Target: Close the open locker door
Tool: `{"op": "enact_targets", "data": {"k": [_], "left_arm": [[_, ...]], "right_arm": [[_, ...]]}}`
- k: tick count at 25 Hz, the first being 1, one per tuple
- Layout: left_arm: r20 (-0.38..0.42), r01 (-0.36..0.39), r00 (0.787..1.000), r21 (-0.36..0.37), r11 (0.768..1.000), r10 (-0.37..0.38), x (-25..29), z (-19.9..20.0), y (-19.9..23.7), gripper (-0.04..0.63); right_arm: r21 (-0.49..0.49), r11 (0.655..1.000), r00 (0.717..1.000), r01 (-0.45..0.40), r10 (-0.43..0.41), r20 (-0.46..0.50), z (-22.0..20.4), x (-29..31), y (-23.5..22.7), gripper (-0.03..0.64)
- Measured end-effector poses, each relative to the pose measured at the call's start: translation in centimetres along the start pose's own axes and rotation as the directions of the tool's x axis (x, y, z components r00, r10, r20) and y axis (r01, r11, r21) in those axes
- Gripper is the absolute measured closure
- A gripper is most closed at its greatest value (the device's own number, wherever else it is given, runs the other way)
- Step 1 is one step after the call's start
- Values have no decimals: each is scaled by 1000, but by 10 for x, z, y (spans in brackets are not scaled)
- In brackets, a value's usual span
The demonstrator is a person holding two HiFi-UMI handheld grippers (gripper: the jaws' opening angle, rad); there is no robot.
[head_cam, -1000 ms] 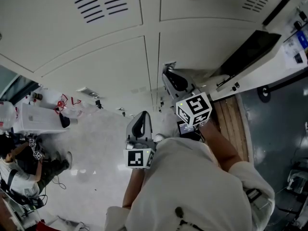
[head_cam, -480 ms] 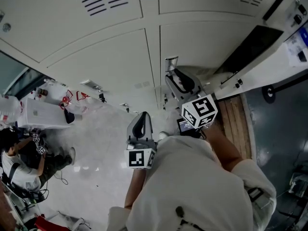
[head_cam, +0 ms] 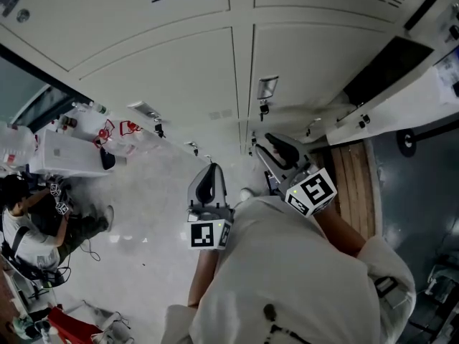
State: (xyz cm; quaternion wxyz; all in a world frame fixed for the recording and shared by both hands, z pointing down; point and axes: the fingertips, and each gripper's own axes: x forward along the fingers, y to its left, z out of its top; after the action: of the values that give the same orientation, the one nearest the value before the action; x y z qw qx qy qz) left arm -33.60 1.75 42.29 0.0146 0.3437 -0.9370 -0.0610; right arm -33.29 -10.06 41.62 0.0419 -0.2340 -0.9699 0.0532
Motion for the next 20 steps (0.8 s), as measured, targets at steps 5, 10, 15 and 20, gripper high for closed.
{"op": "enact_targets", "data": {"k": [5, 10, 15, 20], "left_arm": [[-6, 11, 1000, -15, 1000, -11, -8, -7, -13, 588], [-22, 53, 998, -14, 998, -54, -8, -15, -29, 588], [-9, 61, 998, -14, 998, -61, -8, -15, -33, 588], [-9, 62, 998, -16, 998, -62, -10, -16, -38, 588]], "right_arm": [[52, 999, 1000, -12, 13, -17, -17, -8, 15, 514], [28, 999, 999, -45, 45, -20, -23, -11, 32, 549], [0, 995, 994, -105, 105, -28, -29, -12, 52, 572], [16, 992, 991, -125, 126, -37, -33, -16, 53, 581]]}}
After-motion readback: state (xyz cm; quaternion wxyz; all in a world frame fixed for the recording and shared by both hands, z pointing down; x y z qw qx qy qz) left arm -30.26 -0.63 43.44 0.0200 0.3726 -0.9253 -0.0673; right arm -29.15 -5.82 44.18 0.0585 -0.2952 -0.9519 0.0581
